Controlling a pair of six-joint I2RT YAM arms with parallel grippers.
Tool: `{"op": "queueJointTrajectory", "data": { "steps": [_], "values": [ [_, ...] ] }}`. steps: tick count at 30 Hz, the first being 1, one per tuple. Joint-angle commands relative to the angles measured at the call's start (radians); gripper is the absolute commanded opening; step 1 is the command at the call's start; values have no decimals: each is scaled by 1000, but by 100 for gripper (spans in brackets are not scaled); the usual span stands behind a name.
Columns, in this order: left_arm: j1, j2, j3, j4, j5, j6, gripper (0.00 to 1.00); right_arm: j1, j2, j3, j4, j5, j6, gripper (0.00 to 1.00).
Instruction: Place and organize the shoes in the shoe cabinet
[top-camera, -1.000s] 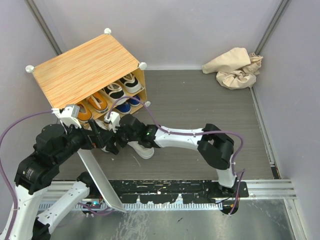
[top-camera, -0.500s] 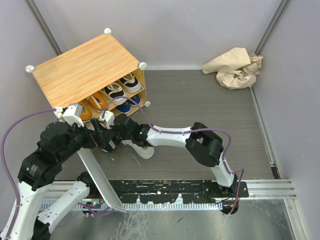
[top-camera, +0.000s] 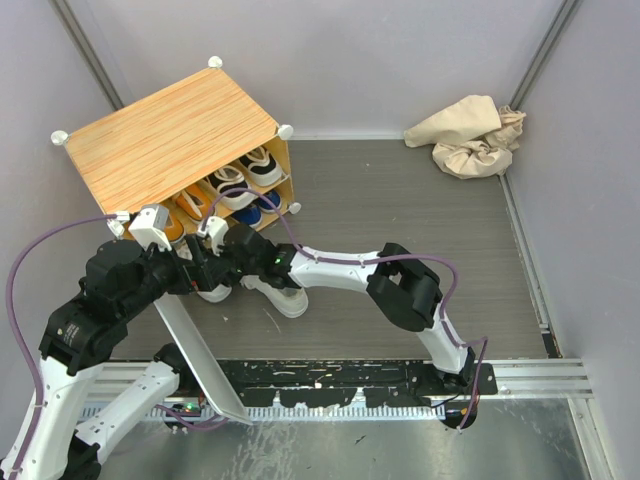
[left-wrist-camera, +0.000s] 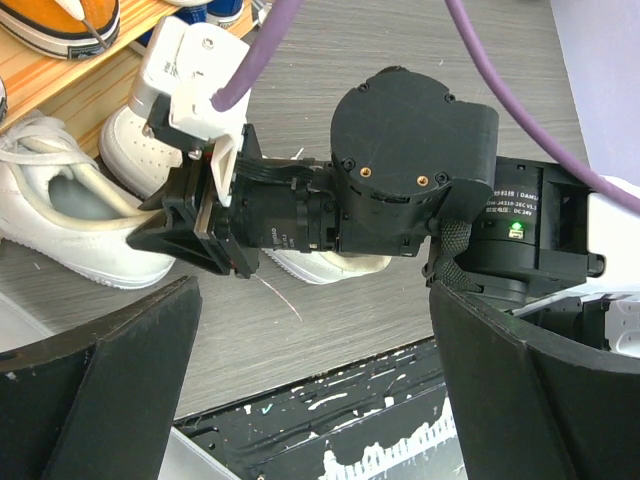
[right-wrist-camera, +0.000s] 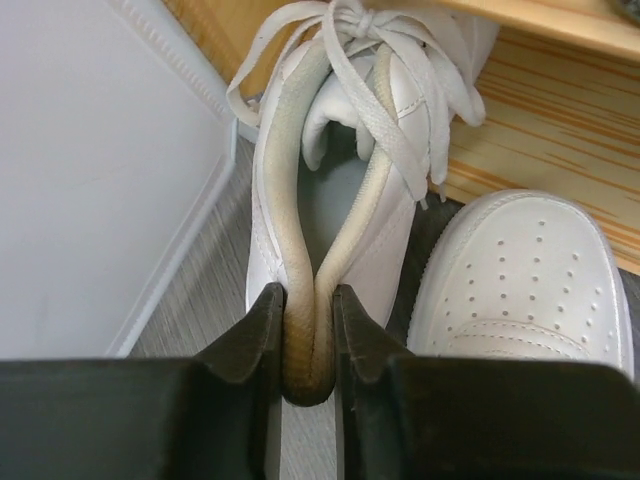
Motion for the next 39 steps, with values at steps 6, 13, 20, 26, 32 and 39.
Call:
{"op": "queueJointTrajectory", "data": {
  "steps": [6,13,20,26,32,39],
  "values": [
    [1,-25,-10,46,-6,-9,98,12,22,196,87,71,60,8],
    [1,-48,-40,49,24,-11,98,13,125,277,110,155,184,7],
    [1,-73,-41,30,17,-2,98,14,178,340,167,248,213,6],
    [0,-76,-41,8,23,-2,98,13,246,458,137,265,192,6],
    [1,-73,-41,-9,25,-11,98,14,303,529,107,269,126,6],
    [1,-70,-57,-8,26,-23,98,16,313,501,184,282,40,7]
  ]
}}
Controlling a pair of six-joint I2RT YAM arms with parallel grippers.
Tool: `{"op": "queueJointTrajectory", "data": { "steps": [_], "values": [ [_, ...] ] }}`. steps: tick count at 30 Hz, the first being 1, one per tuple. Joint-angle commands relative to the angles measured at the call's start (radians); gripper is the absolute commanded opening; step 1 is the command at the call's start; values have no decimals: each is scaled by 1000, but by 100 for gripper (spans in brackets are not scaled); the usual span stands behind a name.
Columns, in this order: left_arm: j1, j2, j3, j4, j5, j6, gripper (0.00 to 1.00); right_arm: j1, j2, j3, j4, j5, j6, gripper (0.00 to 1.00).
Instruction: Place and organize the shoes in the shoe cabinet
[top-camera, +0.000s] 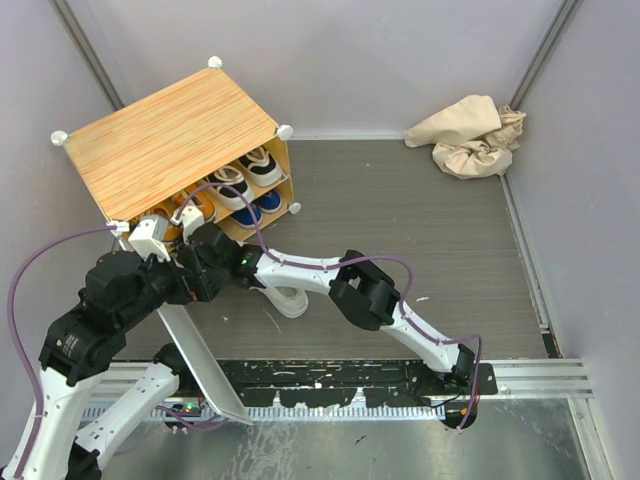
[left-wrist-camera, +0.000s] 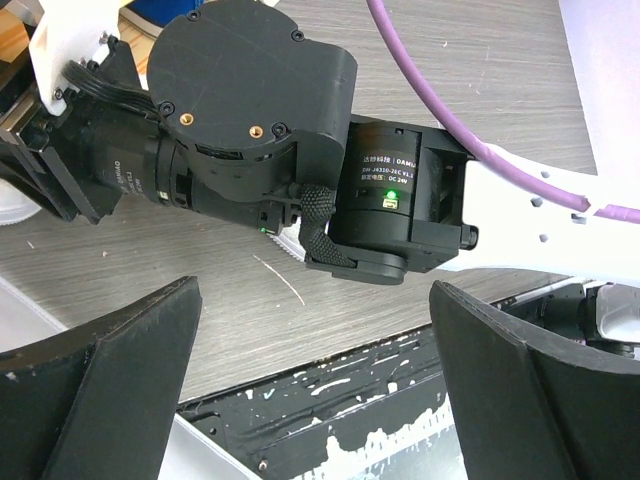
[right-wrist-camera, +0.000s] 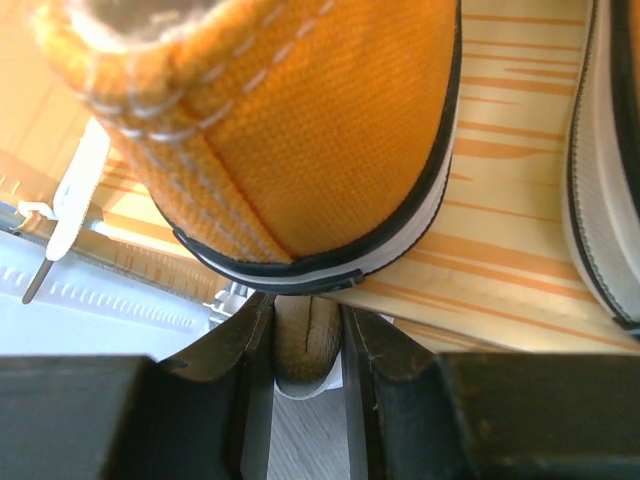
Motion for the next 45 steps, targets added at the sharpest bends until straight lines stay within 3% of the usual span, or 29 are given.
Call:
{"op": "queueJointTrajectory", "data": {
  "steps": [1,15,20,25,31,35,41,45],
  "values": [
    [0,1,-4,14,16,-15,98,-10,-14,32,194,51,-75,7],
    [1,14,-7,18,29,-16,98,-9,44,104,212,56,-61,11],
    [1,12,-17,24,34,-17,98,-8,14,48,214,24,-30,37],
    [1,10,-27,33,41,-19,98,-10,-104,-110,279,0,-43,61],
    [1,15,-30,45,53,-20,98,-9,-221,-264,335,-45,-51,68],
    [1,7,-30,42,43,-19,98,-10,-269,-327,338,-75,-42,64],
    [1,-11,-29,33,30,-25,98,-9,-252,-360,339,-130,-17,25],
    [1,-14,-28,23,28,-25,98,-10,-213,-328,311,-189,4,13]
  ]
}}
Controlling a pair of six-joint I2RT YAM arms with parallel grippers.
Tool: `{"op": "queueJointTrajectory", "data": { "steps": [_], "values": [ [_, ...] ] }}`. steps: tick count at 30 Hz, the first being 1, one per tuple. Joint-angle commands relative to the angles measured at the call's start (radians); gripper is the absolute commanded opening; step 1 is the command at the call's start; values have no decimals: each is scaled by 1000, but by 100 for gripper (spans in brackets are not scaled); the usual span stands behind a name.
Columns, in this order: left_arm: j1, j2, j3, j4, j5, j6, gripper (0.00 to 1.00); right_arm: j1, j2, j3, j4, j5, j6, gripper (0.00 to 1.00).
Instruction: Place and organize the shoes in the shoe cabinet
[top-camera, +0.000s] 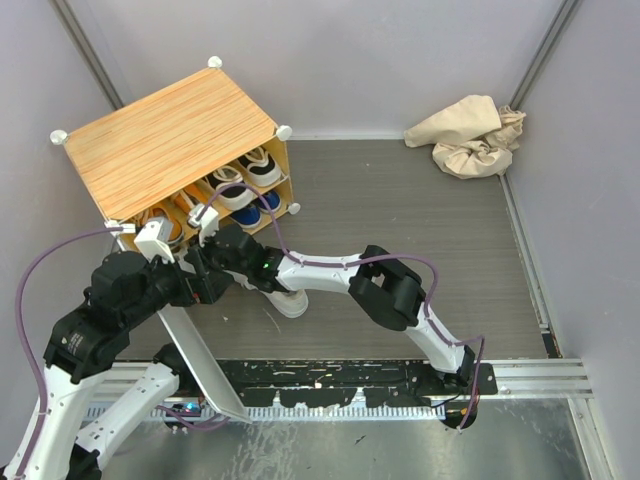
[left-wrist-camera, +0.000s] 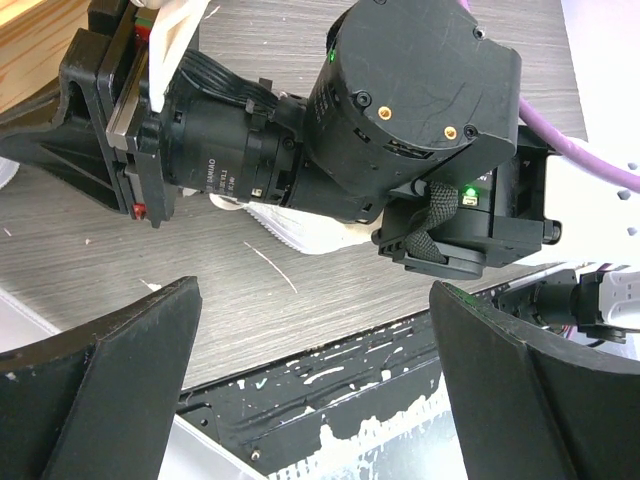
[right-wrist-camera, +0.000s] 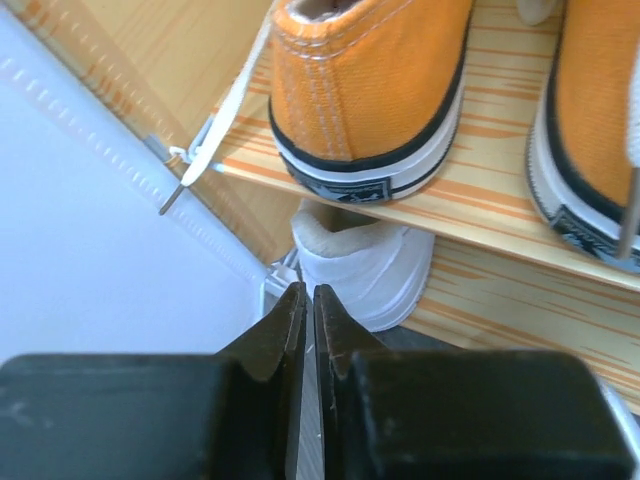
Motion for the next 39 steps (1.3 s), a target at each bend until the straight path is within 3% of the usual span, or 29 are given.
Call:
{"op": "queueJointTrajectory", "data": {
  "steps": [1,15,25,33,39],
  "values": [
    [0,-13,4,23,-7,-7,98,-1,4,34,25,-82,30,12],
    [0,-33,8,2,-19,-4,98,-1,143,147,37,-57,29,11],
    [0,-25,4,7,-15,-5,98,-6,126,137,122,74,-24,11],
    [0,-13,4,14,-4,-7,98,-4,156,201,84,63,-6,11],
    [0,-30,-11,24,-5,-8,98,-3,98,108,93,17,20,12]
  ]
}}
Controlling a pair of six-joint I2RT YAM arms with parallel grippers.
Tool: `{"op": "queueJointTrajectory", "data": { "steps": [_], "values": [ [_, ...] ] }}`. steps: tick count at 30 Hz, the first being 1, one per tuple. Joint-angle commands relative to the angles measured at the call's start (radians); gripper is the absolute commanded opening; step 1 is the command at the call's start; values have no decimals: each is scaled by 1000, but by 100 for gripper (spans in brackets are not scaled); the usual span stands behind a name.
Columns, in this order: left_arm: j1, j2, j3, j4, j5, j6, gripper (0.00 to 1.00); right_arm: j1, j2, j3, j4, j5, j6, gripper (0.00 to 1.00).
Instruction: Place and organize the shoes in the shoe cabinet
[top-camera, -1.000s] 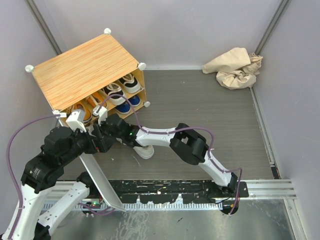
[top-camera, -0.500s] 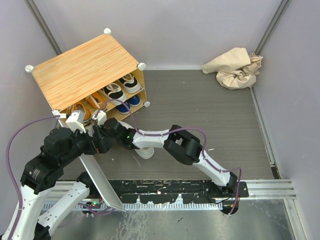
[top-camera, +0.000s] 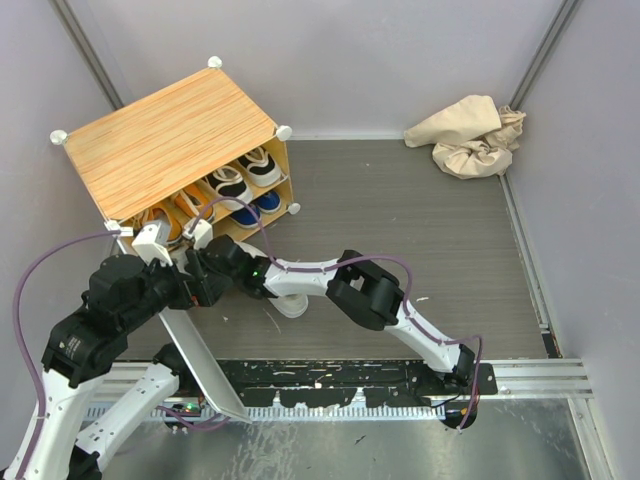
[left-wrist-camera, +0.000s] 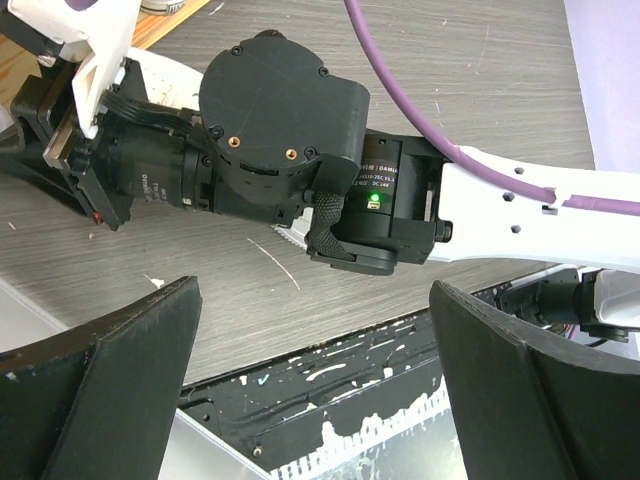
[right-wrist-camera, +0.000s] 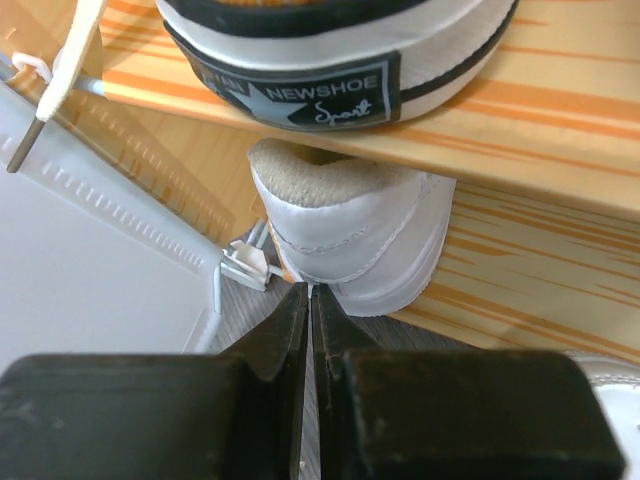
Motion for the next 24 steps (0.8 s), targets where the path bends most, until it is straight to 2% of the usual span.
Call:
{"op": "queueJointTrajectory", "data": {
  "steps": [1,6,11,18,24],
  "values": [
    [1,-15,-16,46,5,-7,98,-8,-92,-31,117,-16,21,12],
    [0,-44,-35,62,19,-12,98,-7,-165,-101,93,-88,32,14],
    [0,-94,-49,65,0,-13,98,-7,-263,-171,-22,-68,31,19],
    [1,-140,-34,62,3,-14,98,-2,-484,-351,-253,43,-18,52],
    [1,-155,8,27,12,9,98,1,-691,-511,-507,230,-56,66]
  ]
}}
